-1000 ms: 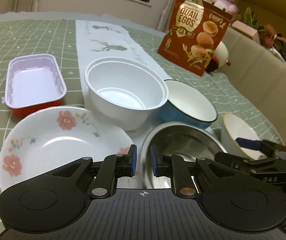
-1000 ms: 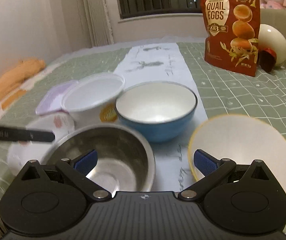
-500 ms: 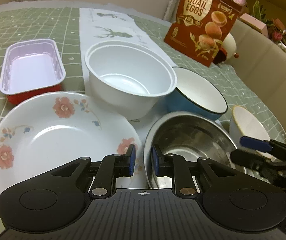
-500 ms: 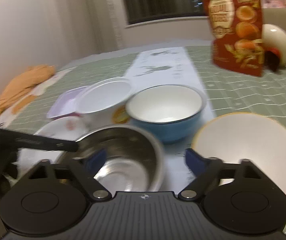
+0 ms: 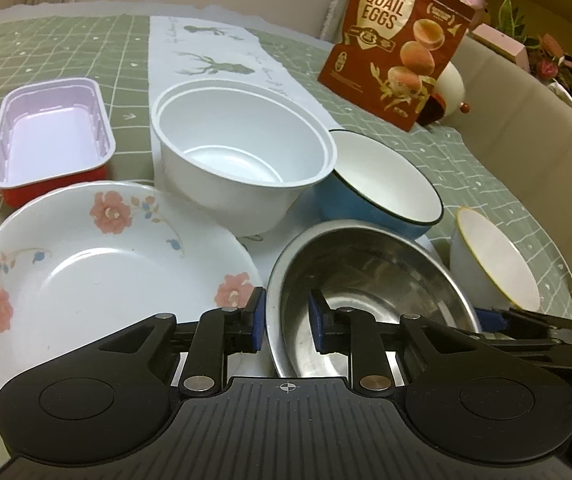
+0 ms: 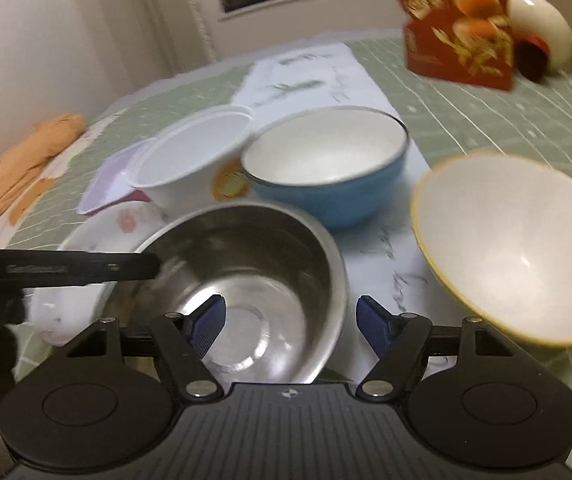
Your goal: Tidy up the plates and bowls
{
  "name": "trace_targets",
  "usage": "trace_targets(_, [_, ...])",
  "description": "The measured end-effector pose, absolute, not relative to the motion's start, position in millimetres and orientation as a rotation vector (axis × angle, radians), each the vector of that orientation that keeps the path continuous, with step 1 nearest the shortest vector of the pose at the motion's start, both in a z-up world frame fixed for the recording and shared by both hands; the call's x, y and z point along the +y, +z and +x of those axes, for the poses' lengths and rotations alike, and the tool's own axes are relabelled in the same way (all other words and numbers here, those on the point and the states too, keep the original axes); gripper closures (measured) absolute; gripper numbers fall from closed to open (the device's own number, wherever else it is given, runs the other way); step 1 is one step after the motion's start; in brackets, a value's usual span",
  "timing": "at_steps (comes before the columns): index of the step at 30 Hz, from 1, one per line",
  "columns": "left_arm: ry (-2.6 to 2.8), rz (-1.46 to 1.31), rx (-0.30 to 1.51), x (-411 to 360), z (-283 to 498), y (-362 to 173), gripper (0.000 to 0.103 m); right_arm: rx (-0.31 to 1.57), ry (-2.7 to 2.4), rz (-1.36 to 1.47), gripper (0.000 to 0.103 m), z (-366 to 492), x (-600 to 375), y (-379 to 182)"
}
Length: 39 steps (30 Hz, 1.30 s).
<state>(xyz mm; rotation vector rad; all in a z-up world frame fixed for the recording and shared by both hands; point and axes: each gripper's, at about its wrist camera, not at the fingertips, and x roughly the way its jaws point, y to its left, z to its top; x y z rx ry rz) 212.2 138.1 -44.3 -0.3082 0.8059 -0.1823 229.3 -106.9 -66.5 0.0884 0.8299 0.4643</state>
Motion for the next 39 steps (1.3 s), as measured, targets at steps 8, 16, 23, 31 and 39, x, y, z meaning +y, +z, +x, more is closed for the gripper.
trace_targets(8, [-0.145, -0.335, 0.844, 143.8, 211.5, -50.0, 0.079, 0.856, 0.462, 0.108, 0.041, 230.7, -96.5, -71.5])
trace_targets(16, [-0.172, -0.437, 0.802, 169.9, 191.1, -32.3, 0.079, 0.783, 0.457, 0.071, 0.041, 207.2, -76.9, -36.0])
trace_targets(23, [-0.083, -0.499, 0.688, 213.1, 162.9, -11.8, 0.077, 0.707, 0.531, 0.022, 0.039, 193.3, -32.7, -6.9])
trace_targets(31, [0.089, -0.501, 0.652, 250.8, 152.1, -8.7, 0.077, 0.764, 0.630, -0.007, 0.039, 205.9, 26.1, -19.1])
trace_targets(39, [0.195, -0.439, 0.734, 260.2, 164.2, -24.8, 0.077, 0.812, 0.636, -0.087, 0.036, 211.4, 62.6, -47.8])
